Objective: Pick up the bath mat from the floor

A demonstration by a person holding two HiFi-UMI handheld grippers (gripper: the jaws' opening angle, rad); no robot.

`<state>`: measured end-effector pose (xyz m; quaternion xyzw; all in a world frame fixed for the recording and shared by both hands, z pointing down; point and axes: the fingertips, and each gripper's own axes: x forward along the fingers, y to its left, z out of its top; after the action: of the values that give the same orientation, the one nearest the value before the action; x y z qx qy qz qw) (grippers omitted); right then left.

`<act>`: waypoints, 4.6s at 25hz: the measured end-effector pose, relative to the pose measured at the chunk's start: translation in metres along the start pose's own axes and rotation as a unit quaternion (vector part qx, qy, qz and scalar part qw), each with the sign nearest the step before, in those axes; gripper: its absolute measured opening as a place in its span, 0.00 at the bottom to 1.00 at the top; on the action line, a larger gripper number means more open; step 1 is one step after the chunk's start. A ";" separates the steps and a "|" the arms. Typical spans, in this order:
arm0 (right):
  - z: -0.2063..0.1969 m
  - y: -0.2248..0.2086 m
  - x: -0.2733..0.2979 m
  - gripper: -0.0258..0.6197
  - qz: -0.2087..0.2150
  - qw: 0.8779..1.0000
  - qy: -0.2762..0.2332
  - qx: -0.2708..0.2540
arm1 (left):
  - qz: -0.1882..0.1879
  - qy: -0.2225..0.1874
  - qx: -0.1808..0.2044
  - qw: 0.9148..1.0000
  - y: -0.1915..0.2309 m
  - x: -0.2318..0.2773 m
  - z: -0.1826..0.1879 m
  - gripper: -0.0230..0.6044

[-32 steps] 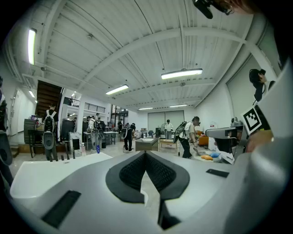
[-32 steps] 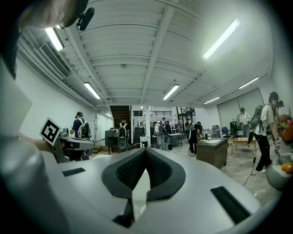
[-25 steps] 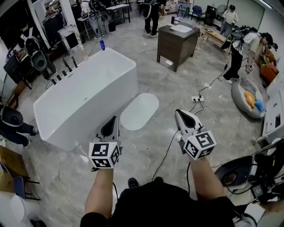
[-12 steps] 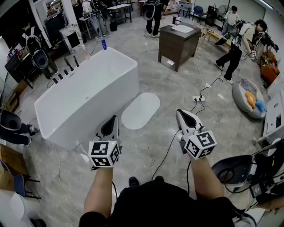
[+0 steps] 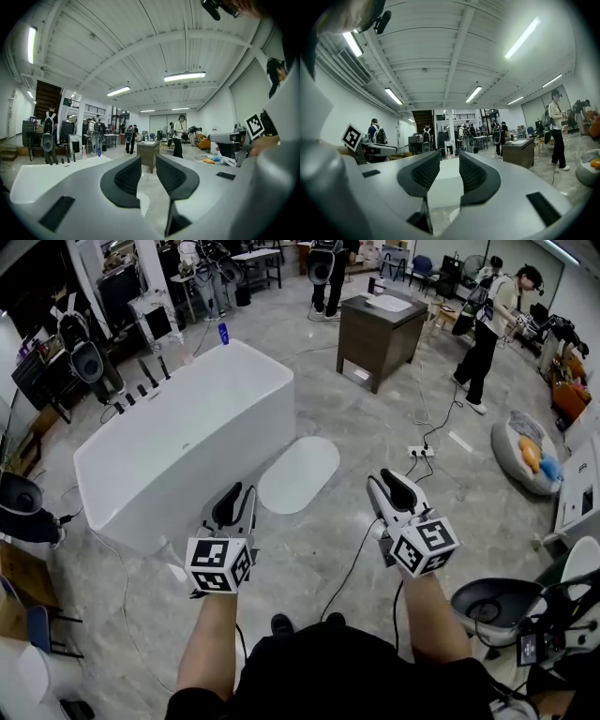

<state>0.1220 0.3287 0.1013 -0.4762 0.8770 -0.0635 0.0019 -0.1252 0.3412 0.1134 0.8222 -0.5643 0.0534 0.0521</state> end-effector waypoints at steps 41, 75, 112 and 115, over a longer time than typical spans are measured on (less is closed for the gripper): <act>-0.018 -0.074 -0.074 0.74 -0.011 0.999 -0.003 0.048 | -0.011 0.002 -0.003 1.000 -0.076 0.026 -0.015 0.71; -0.044 -0.222 0.046 0.73 -0.055 0.994 0.030 0.085 | -0.062 0.034 -0.042 0.997 -0.045 0.254 -0.031 0.71; -0.026 -0.258 0.350 0.66 0.102 0.989 0.092 0.055 | 0.067 0.019 -0.089 0.994 0.122 0.379 -0.023 0.67; -0.030 -0.282 0.382 0.66 0.123 0.986 0.093 0.067 | 0.086 0.029 -0.081 0.993 0.125 0.406 -0.021 0.66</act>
<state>0.1471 -0.1391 0.1845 -0.3552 0.9192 -0.1655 -0.0396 -0.0977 -0.0745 0.1972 0.7618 -0.6337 0.0353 0.1299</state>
